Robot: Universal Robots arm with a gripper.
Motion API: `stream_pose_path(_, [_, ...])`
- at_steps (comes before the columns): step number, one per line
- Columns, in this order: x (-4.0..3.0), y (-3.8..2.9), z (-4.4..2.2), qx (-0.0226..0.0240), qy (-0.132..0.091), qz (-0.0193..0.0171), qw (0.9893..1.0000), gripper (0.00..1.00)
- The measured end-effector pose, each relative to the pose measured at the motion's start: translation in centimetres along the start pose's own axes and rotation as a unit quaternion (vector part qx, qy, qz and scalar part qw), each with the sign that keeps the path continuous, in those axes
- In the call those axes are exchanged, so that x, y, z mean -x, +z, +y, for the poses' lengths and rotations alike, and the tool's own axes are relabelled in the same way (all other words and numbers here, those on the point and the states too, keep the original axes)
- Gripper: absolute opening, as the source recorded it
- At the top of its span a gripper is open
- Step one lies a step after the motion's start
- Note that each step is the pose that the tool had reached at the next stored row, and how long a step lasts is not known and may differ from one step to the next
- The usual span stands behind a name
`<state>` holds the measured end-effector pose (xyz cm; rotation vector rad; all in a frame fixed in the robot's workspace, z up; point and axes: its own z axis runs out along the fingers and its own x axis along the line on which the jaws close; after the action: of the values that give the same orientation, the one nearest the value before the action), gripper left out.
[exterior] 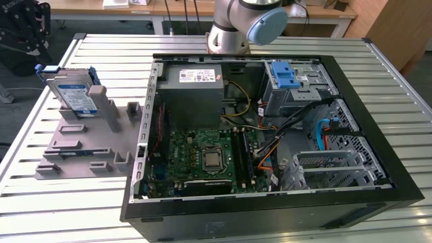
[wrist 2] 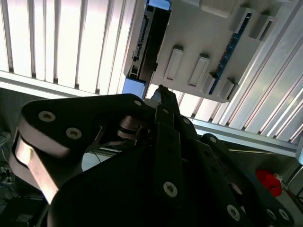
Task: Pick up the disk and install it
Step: 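Pick up the disk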
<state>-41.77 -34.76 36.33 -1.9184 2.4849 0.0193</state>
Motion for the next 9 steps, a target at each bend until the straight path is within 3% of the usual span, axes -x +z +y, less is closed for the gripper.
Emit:
stream_pose_path(5, [0.0, 0.0, 0.0, 0.0, 0.0, 0.0, 1.0, 0.11])
stream_pose_path(7, [0.0, 0.0, 0.0, 0.0, -0.001, 0.0, 1.0, 0.17])
stream_pose_path(9, [0.0, 0.04, 0.0, 0.0, -0.012, 0.0001, 0.9999, 0.29])
